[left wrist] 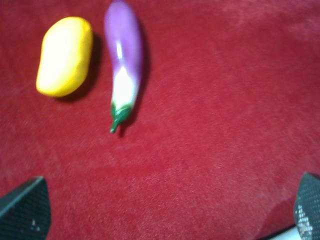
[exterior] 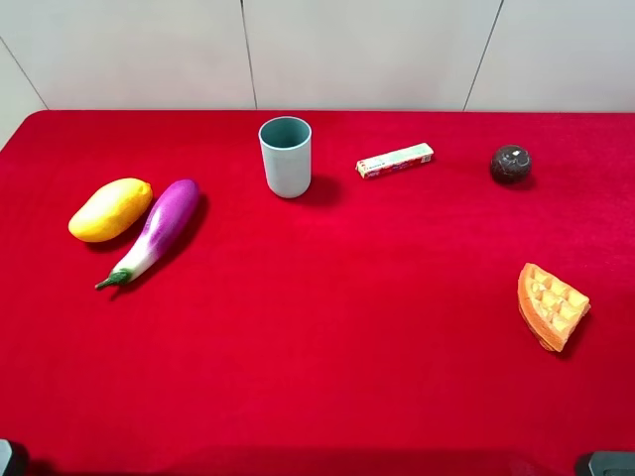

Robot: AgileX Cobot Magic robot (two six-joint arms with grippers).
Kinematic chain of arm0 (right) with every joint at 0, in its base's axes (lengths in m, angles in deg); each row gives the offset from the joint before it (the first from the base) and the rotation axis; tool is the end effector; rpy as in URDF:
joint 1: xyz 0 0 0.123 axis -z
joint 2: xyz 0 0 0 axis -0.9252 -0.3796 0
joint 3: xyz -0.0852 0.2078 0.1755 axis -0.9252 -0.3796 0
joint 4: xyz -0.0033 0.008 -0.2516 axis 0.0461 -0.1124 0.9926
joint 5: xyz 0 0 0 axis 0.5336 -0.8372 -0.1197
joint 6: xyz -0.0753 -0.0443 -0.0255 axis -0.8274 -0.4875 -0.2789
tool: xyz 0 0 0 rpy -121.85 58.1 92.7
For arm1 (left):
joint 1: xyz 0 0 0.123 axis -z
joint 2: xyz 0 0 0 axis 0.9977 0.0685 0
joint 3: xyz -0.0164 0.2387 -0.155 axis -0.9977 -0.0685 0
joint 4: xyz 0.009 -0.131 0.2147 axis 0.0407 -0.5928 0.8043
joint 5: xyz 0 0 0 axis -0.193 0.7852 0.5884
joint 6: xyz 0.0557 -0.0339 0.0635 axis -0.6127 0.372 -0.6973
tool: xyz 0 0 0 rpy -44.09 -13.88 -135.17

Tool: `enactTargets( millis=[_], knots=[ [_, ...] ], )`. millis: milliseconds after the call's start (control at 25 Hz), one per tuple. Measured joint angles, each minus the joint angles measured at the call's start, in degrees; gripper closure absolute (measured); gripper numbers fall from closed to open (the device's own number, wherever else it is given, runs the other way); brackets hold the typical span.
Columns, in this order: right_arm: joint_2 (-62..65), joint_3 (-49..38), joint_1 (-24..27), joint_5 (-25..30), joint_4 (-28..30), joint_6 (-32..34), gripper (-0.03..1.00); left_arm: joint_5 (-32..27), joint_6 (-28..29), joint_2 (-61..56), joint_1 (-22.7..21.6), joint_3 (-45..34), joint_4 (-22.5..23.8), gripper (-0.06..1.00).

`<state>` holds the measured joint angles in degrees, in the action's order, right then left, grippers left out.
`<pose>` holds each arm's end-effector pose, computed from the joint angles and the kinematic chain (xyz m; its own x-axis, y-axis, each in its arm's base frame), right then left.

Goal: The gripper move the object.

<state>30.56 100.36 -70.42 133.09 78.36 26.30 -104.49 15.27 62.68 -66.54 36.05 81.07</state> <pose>-0.0040 0.0018 0.2807 -0.4147 0.0917 -0.9053 -0.0219 0.9936 0.1107 0.0319 -0.0128 0.3374 -0.6242 0.2150 -0.7511 0.3414 0.9398 -0.0148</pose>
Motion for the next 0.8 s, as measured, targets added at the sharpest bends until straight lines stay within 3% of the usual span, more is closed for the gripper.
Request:
enactTargets(
  millis=[480, 800],
  knots=[
    [0.0, 0.0, 0.0, 0.0, 0.0, 0.0, 0.27, 8.06, 0.0, -15.37, -15.9, -14.21, 0.07, -0.02],
    [0.0, 0.0, 0.0, -0.07, 0.0, 0.0, 0.27, 7.56, -0.48, -22.17, -18.01, -15.79, 0.95, -0.02]
  ],
)
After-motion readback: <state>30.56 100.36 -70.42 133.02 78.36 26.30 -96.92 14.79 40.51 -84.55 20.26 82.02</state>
